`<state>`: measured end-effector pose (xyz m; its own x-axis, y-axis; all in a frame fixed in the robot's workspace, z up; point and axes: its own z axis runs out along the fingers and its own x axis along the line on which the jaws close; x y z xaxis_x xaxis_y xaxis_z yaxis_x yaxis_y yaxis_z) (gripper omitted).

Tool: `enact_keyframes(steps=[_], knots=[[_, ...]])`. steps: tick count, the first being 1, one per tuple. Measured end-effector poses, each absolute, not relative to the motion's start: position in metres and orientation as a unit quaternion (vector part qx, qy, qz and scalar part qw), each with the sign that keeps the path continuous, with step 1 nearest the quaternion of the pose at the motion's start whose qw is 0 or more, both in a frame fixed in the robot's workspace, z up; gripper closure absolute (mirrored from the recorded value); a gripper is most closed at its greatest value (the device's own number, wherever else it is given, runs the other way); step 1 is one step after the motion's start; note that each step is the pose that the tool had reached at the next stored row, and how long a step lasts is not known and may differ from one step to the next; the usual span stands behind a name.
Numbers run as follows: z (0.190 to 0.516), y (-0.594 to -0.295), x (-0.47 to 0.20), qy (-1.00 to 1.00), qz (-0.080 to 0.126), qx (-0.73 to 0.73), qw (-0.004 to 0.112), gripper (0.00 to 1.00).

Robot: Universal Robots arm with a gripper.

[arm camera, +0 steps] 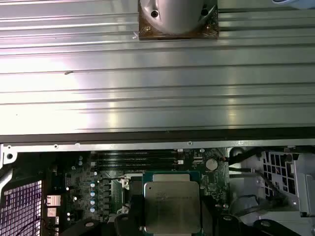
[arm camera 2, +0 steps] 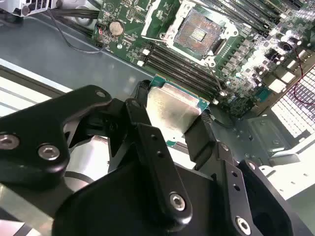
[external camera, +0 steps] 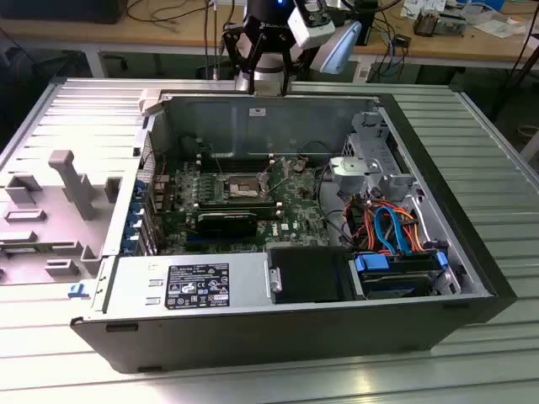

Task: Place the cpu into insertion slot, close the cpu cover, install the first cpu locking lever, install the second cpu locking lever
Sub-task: 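Place the cpu into insertion slot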

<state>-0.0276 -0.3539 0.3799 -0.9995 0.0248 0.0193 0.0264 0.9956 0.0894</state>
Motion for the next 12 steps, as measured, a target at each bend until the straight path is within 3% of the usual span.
enact_keyframes(steps=[12], knots=[[0.3777, -0.3620, -0.0329, -0.999, -0.045, -0.013, 0.009, 0.45]])
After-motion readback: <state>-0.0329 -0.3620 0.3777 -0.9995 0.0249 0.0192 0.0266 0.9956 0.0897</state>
